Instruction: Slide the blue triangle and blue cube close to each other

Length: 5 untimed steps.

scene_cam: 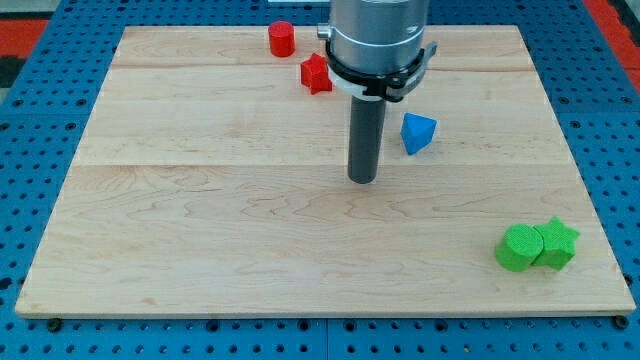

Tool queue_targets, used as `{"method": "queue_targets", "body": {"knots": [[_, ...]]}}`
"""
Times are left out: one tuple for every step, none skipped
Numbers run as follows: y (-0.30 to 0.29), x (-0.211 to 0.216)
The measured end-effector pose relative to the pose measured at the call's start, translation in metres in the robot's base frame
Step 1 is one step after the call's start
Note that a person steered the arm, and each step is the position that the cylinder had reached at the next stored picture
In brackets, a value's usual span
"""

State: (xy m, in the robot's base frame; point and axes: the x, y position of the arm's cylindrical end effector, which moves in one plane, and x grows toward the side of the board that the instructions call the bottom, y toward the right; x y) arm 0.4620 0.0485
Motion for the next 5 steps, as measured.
{"method": "queue_targets", "body": {"knots": [[0.023, 0.000], [0.051, -0.002], [0.076, -0.013], [0.086, -0.028], [0.092, -0.057]]}}
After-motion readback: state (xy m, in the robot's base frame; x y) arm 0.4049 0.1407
